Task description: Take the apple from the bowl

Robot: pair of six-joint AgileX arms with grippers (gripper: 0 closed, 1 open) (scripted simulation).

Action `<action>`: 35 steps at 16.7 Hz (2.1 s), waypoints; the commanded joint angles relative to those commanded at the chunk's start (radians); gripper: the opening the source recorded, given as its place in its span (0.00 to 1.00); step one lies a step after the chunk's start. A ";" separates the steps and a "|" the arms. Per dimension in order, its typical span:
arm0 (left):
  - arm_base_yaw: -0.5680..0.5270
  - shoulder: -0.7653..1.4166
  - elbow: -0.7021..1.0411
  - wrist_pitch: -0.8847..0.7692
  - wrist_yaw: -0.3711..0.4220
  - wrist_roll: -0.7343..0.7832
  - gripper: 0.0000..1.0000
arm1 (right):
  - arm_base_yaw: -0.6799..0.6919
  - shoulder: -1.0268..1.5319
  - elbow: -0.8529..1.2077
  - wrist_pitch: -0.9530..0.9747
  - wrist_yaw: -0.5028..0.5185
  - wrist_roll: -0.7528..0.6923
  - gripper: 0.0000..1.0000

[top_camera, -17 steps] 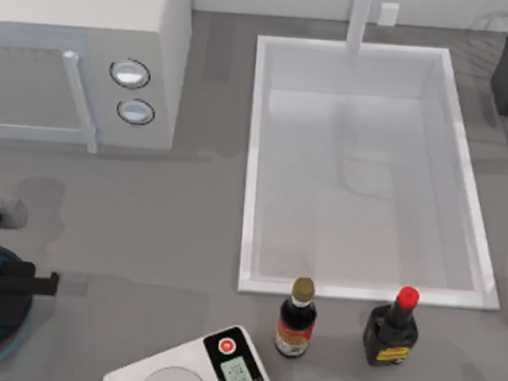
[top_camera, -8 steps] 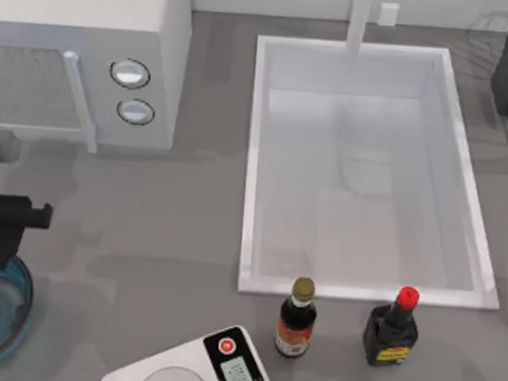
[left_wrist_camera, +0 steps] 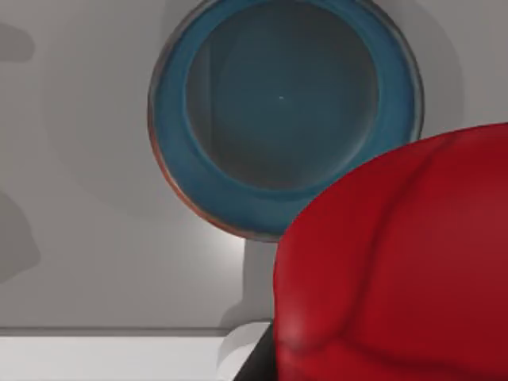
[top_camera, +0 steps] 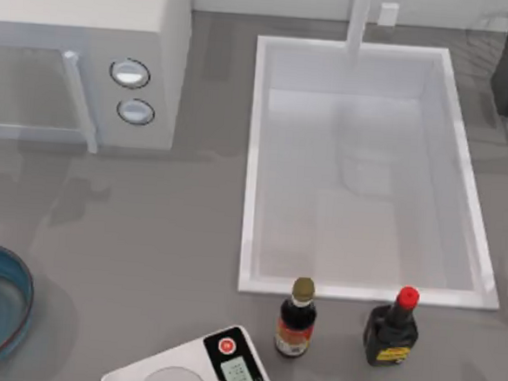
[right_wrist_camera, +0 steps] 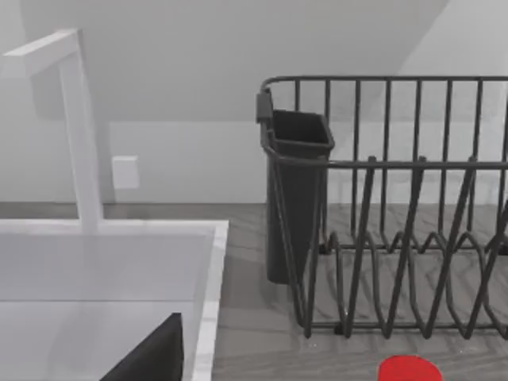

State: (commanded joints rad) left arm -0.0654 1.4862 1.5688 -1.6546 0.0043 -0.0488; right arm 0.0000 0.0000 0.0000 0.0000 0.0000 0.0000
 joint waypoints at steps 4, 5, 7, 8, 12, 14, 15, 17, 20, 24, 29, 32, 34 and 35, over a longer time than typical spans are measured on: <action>-0.002 -0.026 0.108 -0.109 0.000 -0.002 0.00 | 0.000 0.000 0.000 0.000 0.000 0.000 1.00; -0.002 -0.027 0.110 -0.111 0.000 -0.002 0.00 | 0.000 0.000 0.000 0.000 0.000 0.000 1.00; -0.002 -0.027 0.110 -0.111 0.000 -0.002 0.00 | 0.000 0.000 0.000 0.000 0.000 0.000 1.00; 0.002 -0.024 0.108 -0.109 -0.001 0.000 0.00 | 0.000 0.000 0.000 0.000 0.000 0.000 1.00; -0.068 0.022 0.094 -0.061 -0.001 -0.071 0.00 | 0.000 0.000 0.000 0.000 0.000 0.000 1.00; -0.166 0.069 0.072 0.002 -0.002 -0.167 0.00 | 0.000 0.000 0.000 0.000 0.000 0.000 1.00; -0.228 0.094 0.057 0.040 -0.002 -0.227 0.00 | 0.000 0.000 0.000 0.000 0.000 0.000 1.00; -0.363 0.148 0.026 0.121 -0.003 -0.358 0.00 | 0.000 0.000 0.000 0.000 0.000 0.000 1.00; -0.518 0.218 -0.019 0.237 -0.004 -0.512 0.00 | 0.000 0.000 0.000 0.000 0.000 0.000 1.00; -0.579 0.247 -0.047 0.295 -0.004 -0.573 0.00 | 0.000 0.000 0.000 0.000 0.000 0.000 1.00; -0.574 0.245 -0.060 0.308 -0.003 -0.569 0.00 | 0.000 0.000 0.000 0.000 0.000 0.000 1.00; -0.574 0.263 -0.151 0.410 -0.004 -0.568 0.00 | 0.000 0.000 0.000 0.000 0.000 0.000 1.00; -0.573 0.281 -0.231 0.526 -0.004 -0.568 0.00 | 0.000 0.000 0.000 0.000 0.000 0.000 1.00; -0.573 0.290 -0.273 0.585 -0.004 -0.567 0.00 | 0.000 0.000 0.000 0.000 0.000 0.000 1.00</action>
State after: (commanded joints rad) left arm -0.6388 1.7763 1.2957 -1.0699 0.0006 -0.6159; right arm 0.0000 0.0000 0.0000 0.0000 0.0000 0.0000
